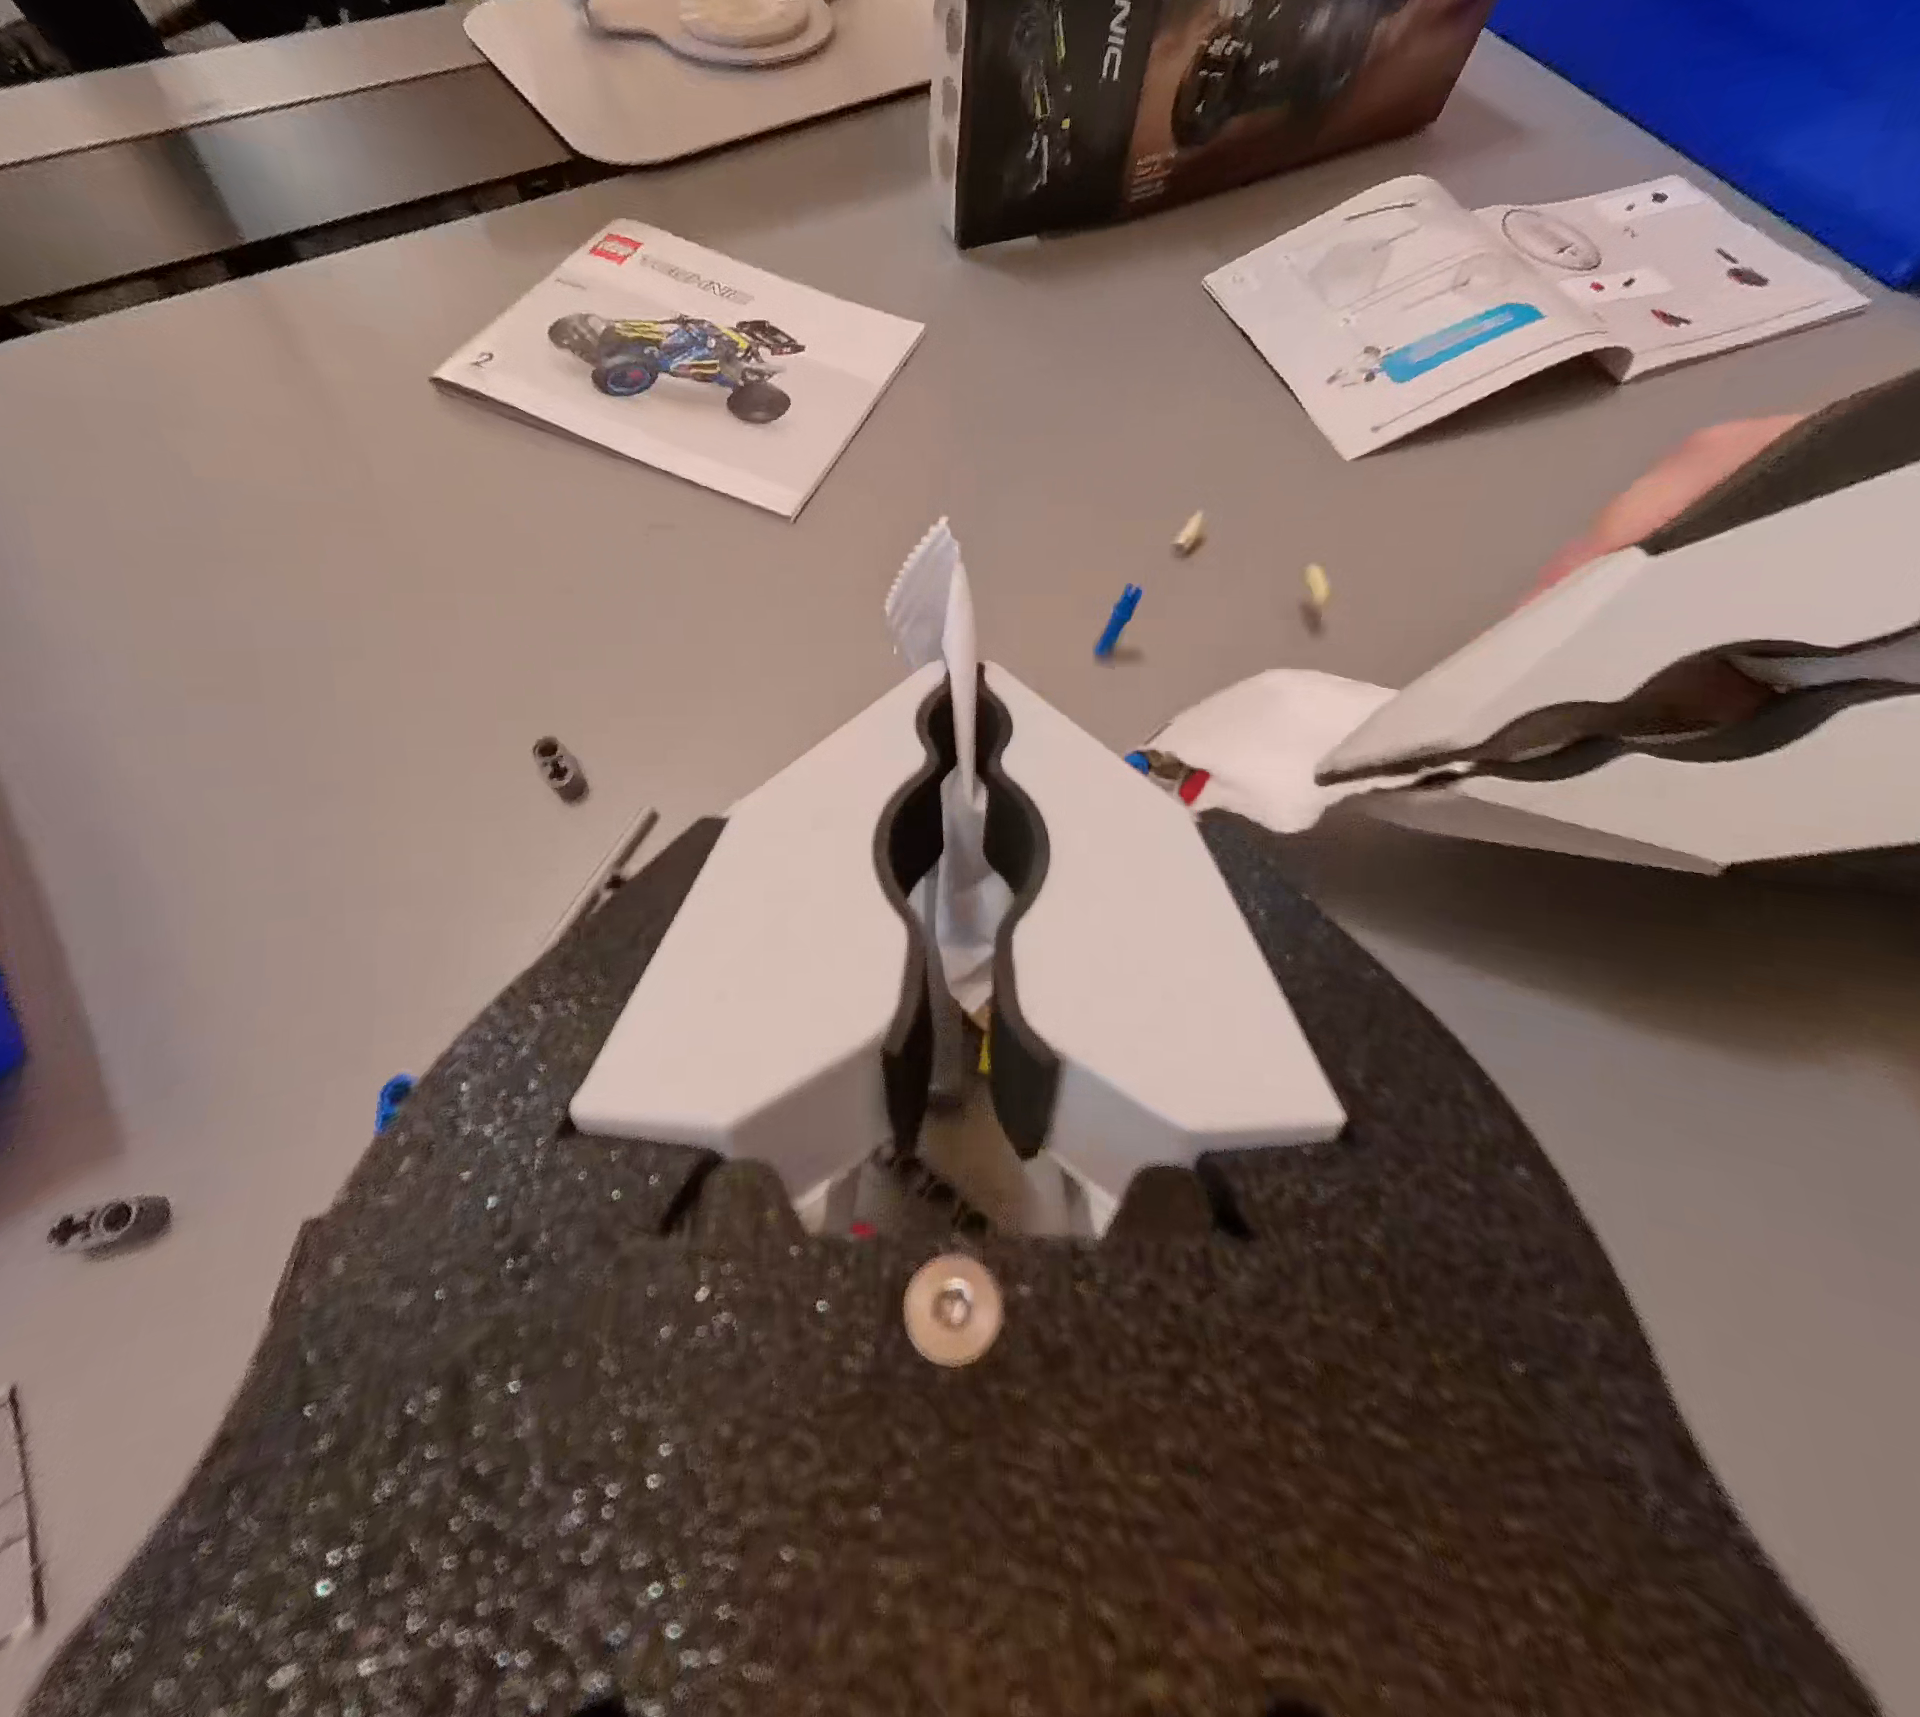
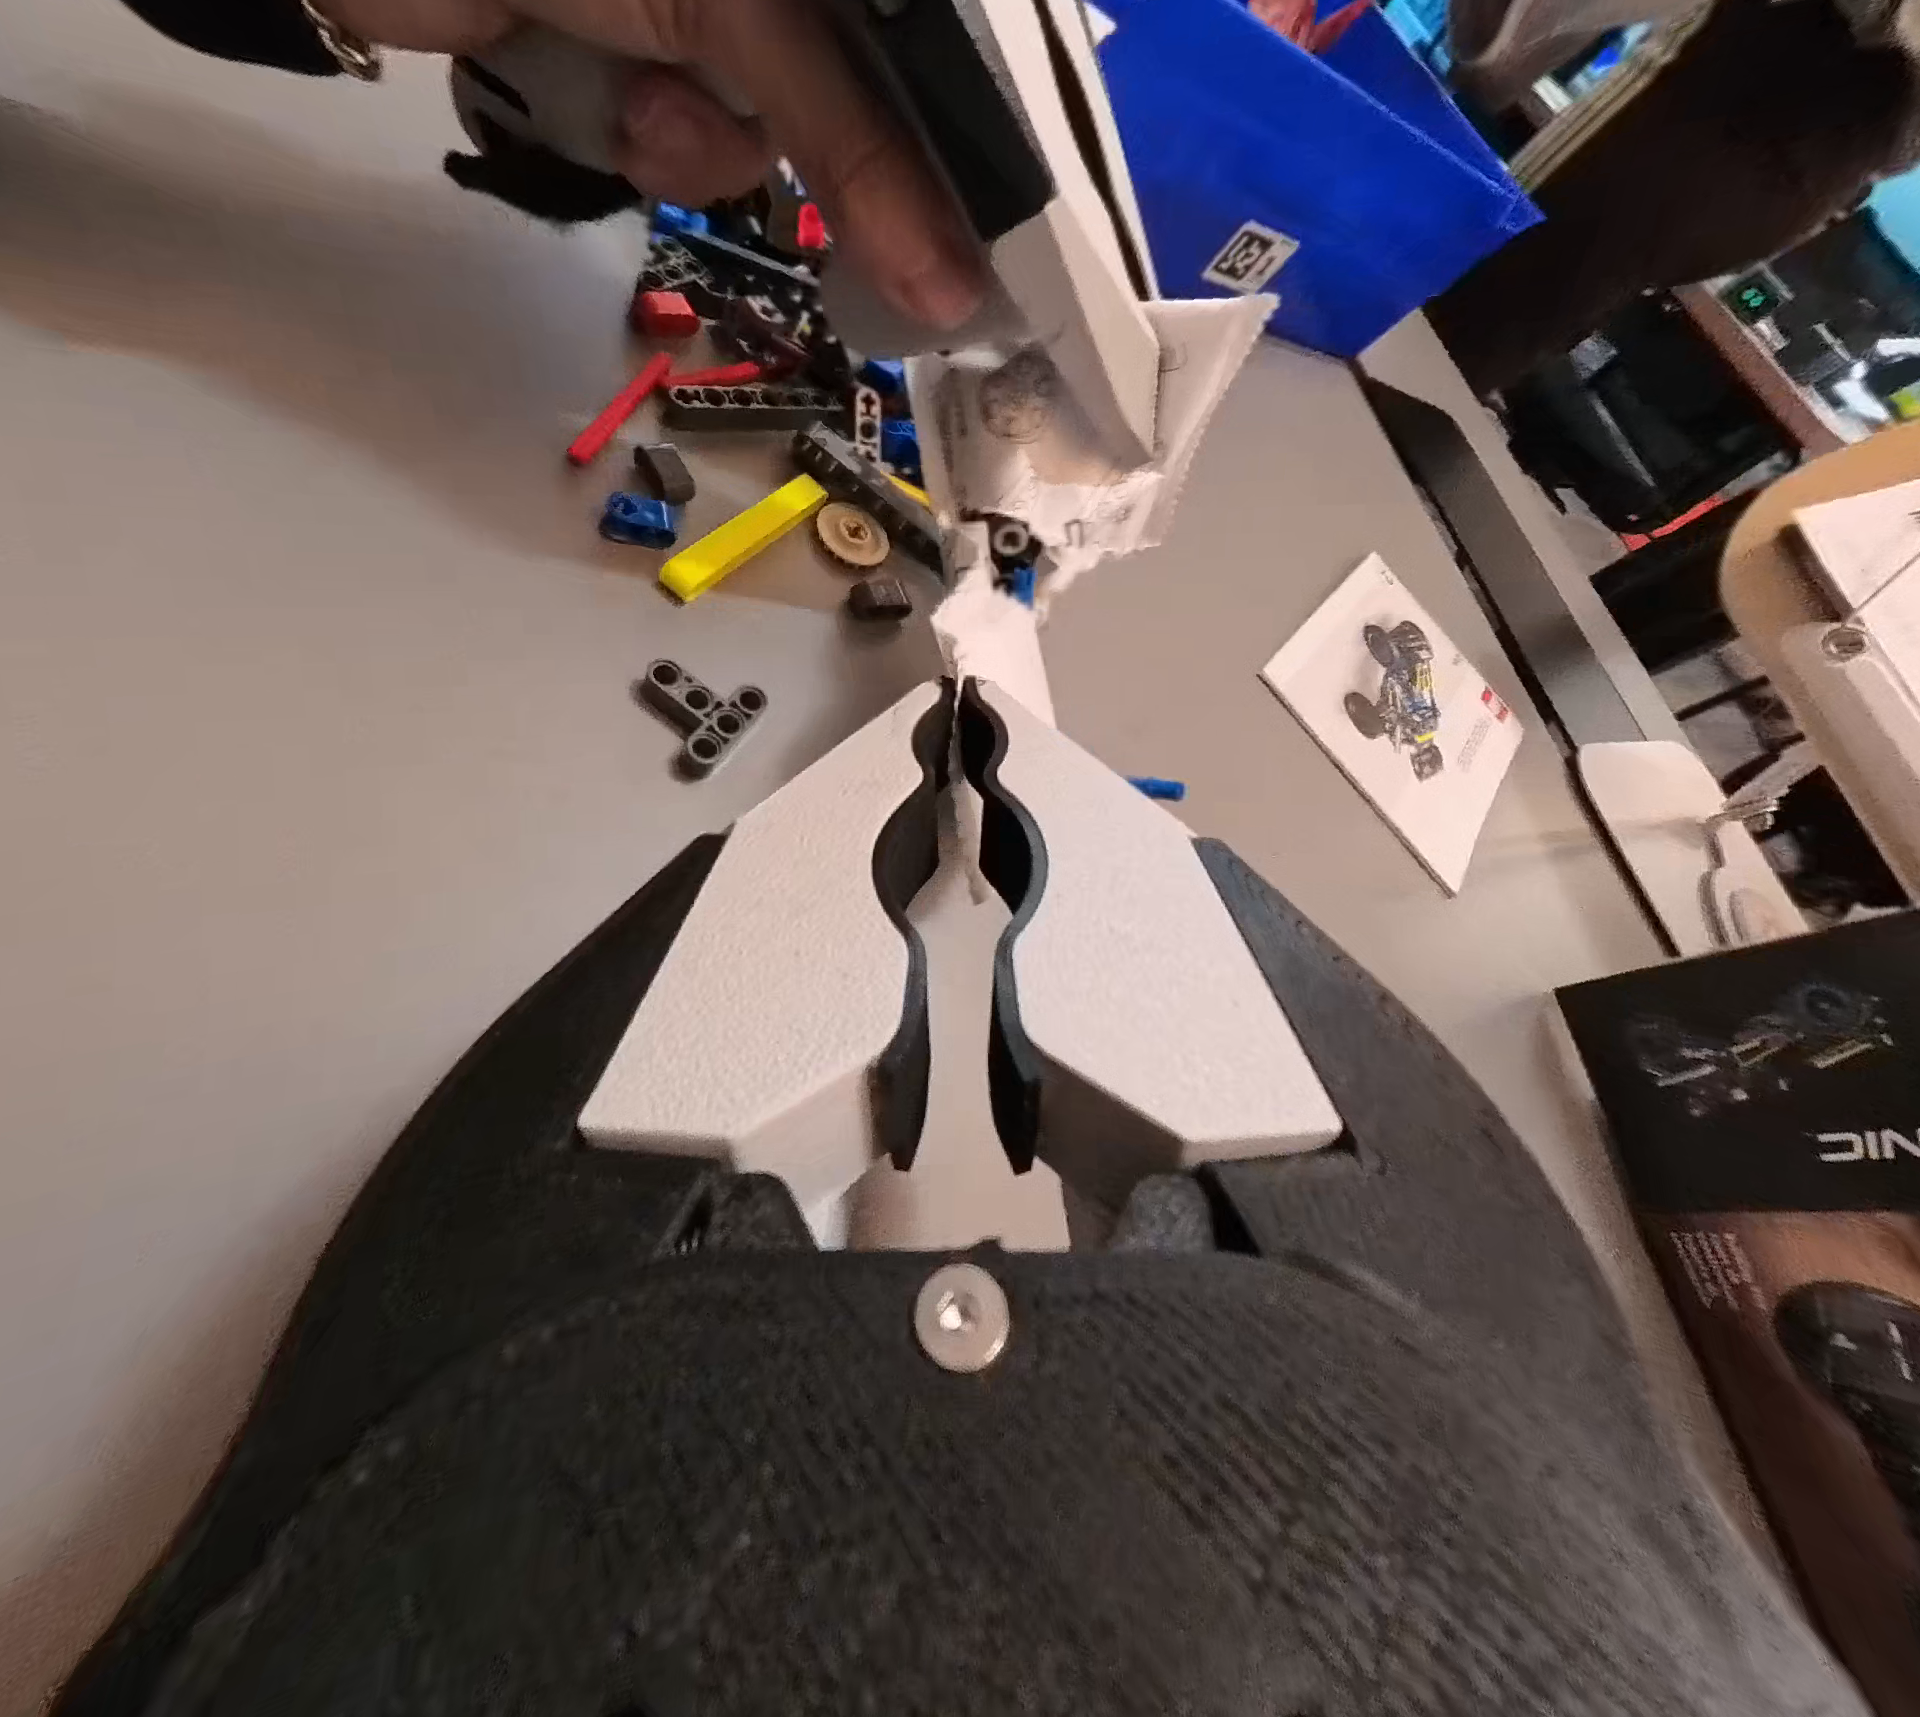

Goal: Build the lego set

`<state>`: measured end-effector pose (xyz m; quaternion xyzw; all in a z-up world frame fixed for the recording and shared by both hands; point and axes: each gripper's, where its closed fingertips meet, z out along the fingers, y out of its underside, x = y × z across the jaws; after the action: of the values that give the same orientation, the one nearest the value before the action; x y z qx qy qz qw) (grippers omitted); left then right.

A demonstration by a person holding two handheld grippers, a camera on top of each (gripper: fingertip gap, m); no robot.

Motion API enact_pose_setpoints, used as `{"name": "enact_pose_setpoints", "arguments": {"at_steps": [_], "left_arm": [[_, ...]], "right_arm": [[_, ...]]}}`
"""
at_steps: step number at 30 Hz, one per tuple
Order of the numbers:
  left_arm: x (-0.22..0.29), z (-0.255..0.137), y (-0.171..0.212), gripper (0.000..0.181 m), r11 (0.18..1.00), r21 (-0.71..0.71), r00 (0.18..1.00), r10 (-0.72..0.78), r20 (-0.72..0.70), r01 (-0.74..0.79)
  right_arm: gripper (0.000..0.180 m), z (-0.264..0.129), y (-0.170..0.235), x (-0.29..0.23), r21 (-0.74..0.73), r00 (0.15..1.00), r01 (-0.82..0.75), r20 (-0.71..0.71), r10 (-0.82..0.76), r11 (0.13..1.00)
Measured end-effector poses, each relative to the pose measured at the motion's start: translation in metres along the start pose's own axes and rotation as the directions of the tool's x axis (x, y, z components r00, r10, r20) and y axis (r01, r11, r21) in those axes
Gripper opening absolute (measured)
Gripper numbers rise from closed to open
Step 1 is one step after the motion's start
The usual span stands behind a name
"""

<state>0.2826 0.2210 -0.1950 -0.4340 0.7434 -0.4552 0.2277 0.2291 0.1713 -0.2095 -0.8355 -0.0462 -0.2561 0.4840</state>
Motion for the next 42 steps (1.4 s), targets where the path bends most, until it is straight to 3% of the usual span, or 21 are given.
{"name": "enact_pose_setpoints", "arguments": {"at_steps": [2, 5, 10, 13, 15, 17, 19, 25, 28, 31, 35, 39, 42], "left_arm": [[-0.003, -0.007, 0.004, 0.000, 1.000, 0.009, 1.000, 0.005, 0.008, -0.005], [-0.008, -0.023, 0.003, 0.000, 0.997, 0.039, 0.997, 0.067, 0.030, -0.069], [-0.020, -0.051, -0.004, 0.000, 0.988, 0.086, 0.991, 0.126, 0.053, -0.131], [-0.026, -0.062, -0.011, 0.000, 0.972, 0.088, 0.975, 0.212, 0.069, -0.218], [-0.029, -0.064, -0.012, 0.000, 0.946, 0.069, 0.947, 0.310, 0.087, -0.316], [-0.030, -0.067, -0.014, 0.000, 0.899, 0.053, 0.898, 0.428, 0.105, -0.435], [-0.031, -0.069, -0.016, 0.000, 0.823, 0.029, 0.820, 0.560, 0.121, -0.567], [-0.040, -0.066, -0.010, 0.000, 0.476, -0.132, 0.472, 0.879, 0.060, -0.869], [-0.041, -0.065, -0.015, 0.000, 0.333, -0.158, 0.337, 0.942, 0.004, -0.930], [-0.030, -0.060, -0.012, 0.000, 0.254, -0.125, 0.267, 0.958, -0.104, -0.959], [-0.017, -0.049, 0.003, 0.000, 0.126, -0.135, 0.157, 0.956, -0.249, -0.983], [-0.006, -0.038, 0.000, 0.000, 0.098, -0.120, 0.129, 0.950, -0.284, -0.988], [-0.001, -0.033, -0.005, 0.000, 0.106, -0.097, 0.129, 0.951, -0.280, -0.990]], "right_arm": [[0.000, 0.007, 0.002, -0.010, -0.017, 0.998, 0.014, 0.057, -0.013, 1.000], [0.018, 0.006, -0.001, -0.018, 0.021, 0.993, -0.022, 0.117, 0.020, 1.000], [0.032, -0.031, 0.008, 0.008, 0.021, 0.981, -0.174, 0.086, 0.171, 0.985], [0.033, -0.054, 0.030, 0.028, -0.055, 0.965, -0.258, 0.034, 0.260, 0.965], [0.045, -0.067, 0.054, 0.029, -0.167, 0.945, -0.316, 0.035, 0.326, 0.934], [0.049, -0.080, 0.080, 0.032, -0.278, 0.925, -0.366, -0.008, 0.379, 0.888], [0.046, -0.086, 0.091, 0.041, -0.279, 0.911, -0.409, -0.061, 0.409, 0.869], [0.039, -0.076, 0.101, 0.056, -0.294, 0.895, -0.443, -0.098, 0.435, 0.847], [0.036, -0.067, 0.093, 0.056, -0.250, 0.883, -0.467, -0.092, 0.460, 0.848], [0.036, -0.059, 0.082, 0.054, -0.217, 0.886, -0.464, -0.091, 0.455, 0.859], [0.037, -0.039, 0.024, 0.041, -0.063, 0.942, -0.336, -0.008, 0.336, 0.940], [0.039, -0.003, -0.036, 0.027, 0.048, 0.995, -0.100, 0.025, 0.098, 0.994], [0.040, 0.028, -0.057, 0.027, 0.072, 1.000, 0.004, 0.017, -0.005, 0.997]]}}
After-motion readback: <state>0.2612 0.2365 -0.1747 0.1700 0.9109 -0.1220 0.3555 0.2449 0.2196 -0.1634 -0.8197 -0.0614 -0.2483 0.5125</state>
